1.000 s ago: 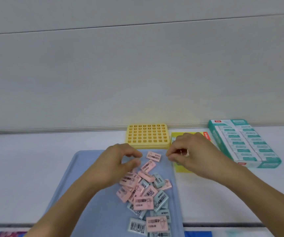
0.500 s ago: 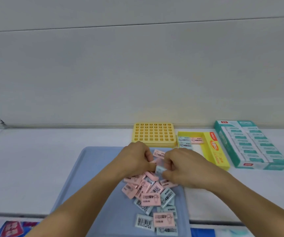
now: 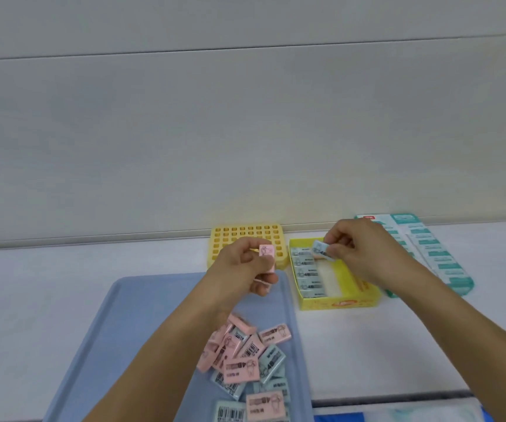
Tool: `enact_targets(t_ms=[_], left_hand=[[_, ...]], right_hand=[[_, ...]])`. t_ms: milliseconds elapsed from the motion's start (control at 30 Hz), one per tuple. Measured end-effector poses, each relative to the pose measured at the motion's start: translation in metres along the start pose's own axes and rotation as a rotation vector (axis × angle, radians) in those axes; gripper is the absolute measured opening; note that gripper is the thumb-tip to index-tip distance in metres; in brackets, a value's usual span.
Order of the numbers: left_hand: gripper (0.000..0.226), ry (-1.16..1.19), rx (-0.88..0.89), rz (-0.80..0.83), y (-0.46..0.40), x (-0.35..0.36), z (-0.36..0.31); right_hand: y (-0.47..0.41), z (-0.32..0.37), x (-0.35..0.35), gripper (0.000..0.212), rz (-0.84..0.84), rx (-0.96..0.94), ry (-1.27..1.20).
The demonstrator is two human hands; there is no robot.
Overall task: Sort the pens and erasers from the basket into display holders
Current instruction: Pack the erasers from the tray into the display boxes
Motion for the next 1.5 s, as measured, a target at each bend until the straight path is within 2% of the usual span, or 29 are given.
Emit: enact_targets(t_ms=[133,267,500,667,733,800,867,933,1000,1033,1100,1167,1267,1433,1500], left_hand=[[0.021,-0.287,0.011,0.052,-0.005,0.014,0.004],[0.026,-0.406,0.005,0.130,-0.008,0.024,0.007],[0.033,-0.287,0.005,0.059,-0.006,0.021,0.009],[0.034,-0.140,0.052,-0.017,-0.002,0.012,0.007],[0.035,-0.132,0.074,-0.032,-0.001,0.008,0.006],[0.037,-0.130,0.104,-0.047,0.000,0.005,0.005],[0.038,-0.149,0.122,-0.056,0.000,0.004,0.003],[0.041,-0.192,0.125,-0.062,-0.001,0.003,0.002],[0.042,-0.196,0.115,-0.067,-0.003,0.004,0.002],[0.041,-0.187,0.110,-0.066,-0.003,0.005,0.003],[0.036,-0.142,0.111,-0.053,-0.005,0.007,0.002],[0.028,-0.053,0.133,-0.039,-0.008,0.010,0.001],[0.022,0.035,0.175,-0.063,-0.014,0.018,-0.002],[0.019,-0.161,0.326,-0.216,-0.025,0.035,-0.017],[0.021,-0.237,0.374,-0.258,-0.031,0.041,-0.024]], right_hand=[[-0.022,0.007,0.008,0.017,-0.014,-0.042,-0.024],[-0.037,0.010,0.017,0.008,0.030,-0.066,0.000],[-0.039,0.004,0.039,0.005,-0.117,-0.079,0.132],[-0.038,0.005,0.041,0.016,-0.082,-0.090,0.173],[-0.032,0.008,0.039,0.017,-0.148,-0.144,0.116],[-0.023,0.016,0.035,0.015,-0.210,-0.240,-0.083],[-0.010,0.027,0.029,0.018,-0.080,-0.386,-0.282],[0.001,0.034,0.027,0.030,0.072,-0.525,-0.206],[0.007,0.034,0.025,0.030,0.070,-0.570,-0.045],[0.009,0.033,0.023,0.028,0.043,-0.543,-0.011],[0.010,0.030,0.021,0.028,-0.002,-0.451,-0.097],[0.012,0.029,0.021,0.027,-0.049,-0.337,-0.343],[0.014,0.028,0.021,0.013,-0.088,-0.248,-0.640],[0.015,0.038,0.013,0.002,-0.161,-0.206,-0.697],[0.011,0.042,0.007,0.003,-0.187,-0.205,-0.717]])
Point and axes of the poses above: each hand's wrist, its own y-axis away from the middle knuckle, its own x-axis out of the palm, z = x × y, the point moved 1 cm from there along -y, towards the middle knuckle, and after that the axes turned 15 degrees about z, right-handed, at the moved point
